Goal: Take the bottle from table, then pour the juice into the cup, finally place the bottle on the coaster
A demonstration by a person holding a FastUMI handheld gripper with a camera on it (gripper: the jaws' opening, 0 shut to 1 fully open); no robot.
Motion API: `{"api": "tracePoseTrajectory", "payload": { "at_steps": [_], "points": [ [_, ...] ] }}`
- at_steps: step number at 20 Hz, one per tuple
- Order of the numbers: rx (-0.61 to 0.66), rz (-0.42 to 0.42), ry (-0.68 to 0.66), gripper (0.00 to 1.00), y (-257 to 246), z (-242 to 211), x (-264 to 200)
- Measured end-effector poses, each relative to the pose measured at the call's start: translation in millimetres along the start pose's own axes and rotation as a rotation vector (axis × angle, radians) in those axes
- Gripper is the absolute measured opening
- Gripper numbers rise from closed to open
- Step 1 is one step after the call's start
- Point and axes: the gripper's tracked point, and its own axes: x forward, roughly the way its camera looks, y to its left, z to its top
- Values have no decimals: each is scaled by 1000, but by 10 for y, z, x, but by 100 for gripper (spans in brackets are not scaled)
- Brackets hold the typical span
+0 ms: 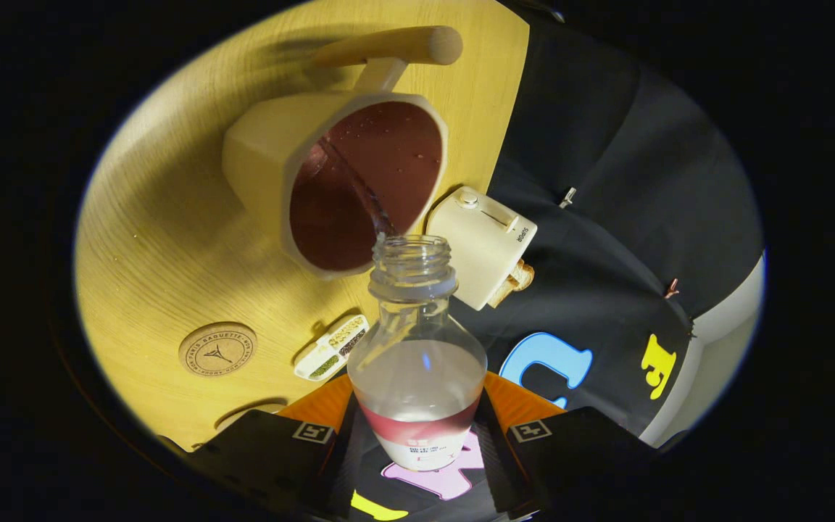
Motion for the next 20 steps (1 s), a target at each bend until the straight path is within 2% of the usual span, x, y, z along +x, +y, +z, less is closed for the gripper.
{"api": "tracePoseTrajectory", "payload": {
  "at_steps": [20],
  "points": [
    [-145, -26, -27, 72, -317, 36, -42]
  ]
}}
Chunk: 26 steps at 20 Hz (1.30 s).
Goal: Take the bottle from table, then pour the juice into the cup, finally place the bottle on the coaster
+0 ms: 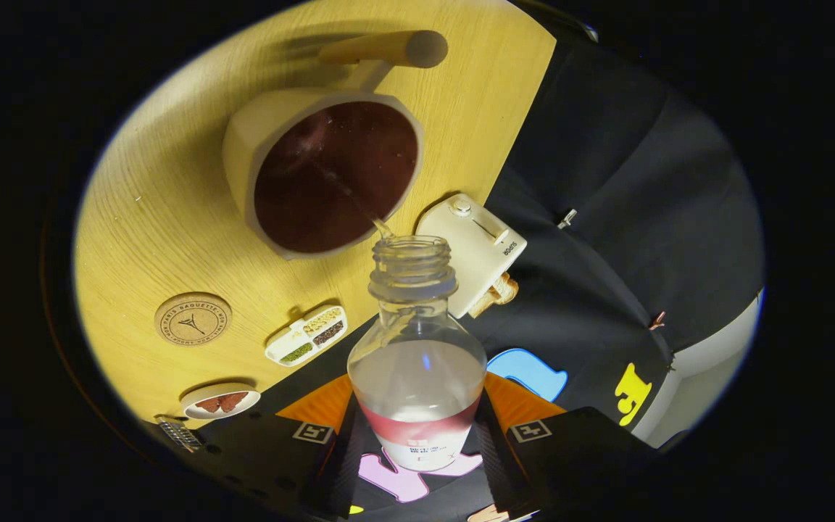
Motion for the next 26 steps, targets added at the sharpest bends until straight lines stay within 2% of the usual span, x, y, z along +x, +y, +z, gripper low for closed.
{"api": "tracePoseTrajectory", "payload": {
  "at_steps": [12, 26],
  "points": [
    [-45, 7, -7, 72, -27, 74, -7],
    [6, 32, 12, 73, 74, 45, -78]
  ]
}}
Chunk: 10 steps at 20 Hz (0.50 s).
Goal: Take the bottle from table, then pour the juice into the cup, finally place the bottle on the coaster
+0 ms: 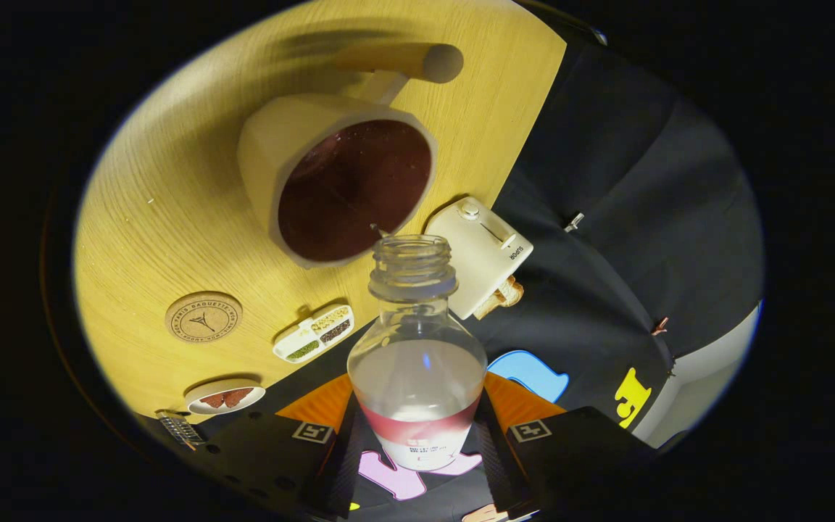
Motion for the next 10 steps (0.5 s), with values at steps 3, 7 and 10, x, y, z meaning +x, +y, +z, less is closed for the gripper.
{"api": "tracePoseTrajectory", "payload": {
  "at_steps": [3, 7, 10],
  "points": [
    [52, 4, 12, 73, 6, -8, -28],
    [172, -6, 35, 73, 21, -66, -118],
    [311, -20, 43, 73, 32, -127, -233]
  ]
}}
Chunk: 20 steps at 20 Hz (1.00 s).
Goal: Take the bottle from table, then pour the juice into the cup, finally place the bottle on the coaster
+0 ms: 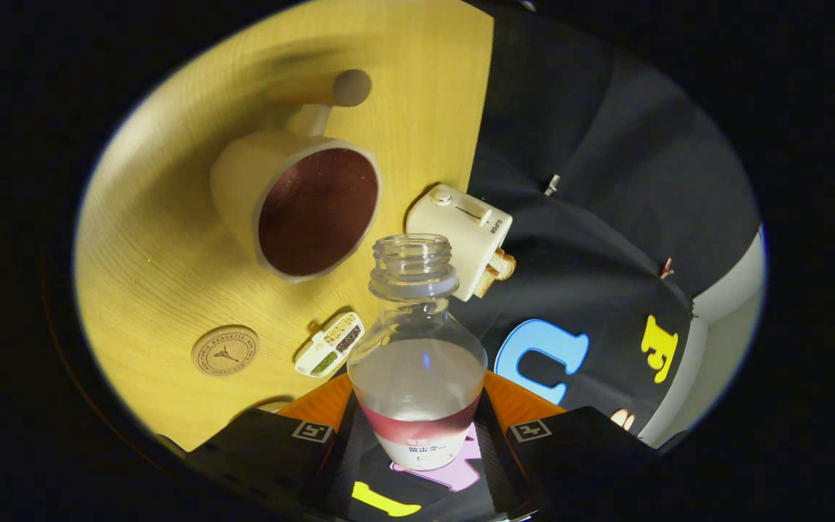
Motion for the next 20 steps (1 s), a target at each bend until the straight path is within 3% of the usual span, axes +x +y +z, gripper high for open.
{"api": "tracePoseTrajectory", "payload": {
  "at_steps": [3, 9, 14, 18, 20],
  "points": [
    [187, 18, 25, 73, 55, -106, -51],
    [677, 90, 48, 73, 208, -275, -102],
    [1004, 75, 79, 74, 218, -604, -152],
    [1254, 12, 88, 73, 35, -980, -181],
    [1430, 27, 79, 74, 47, -1058, -173]
  ]
}}
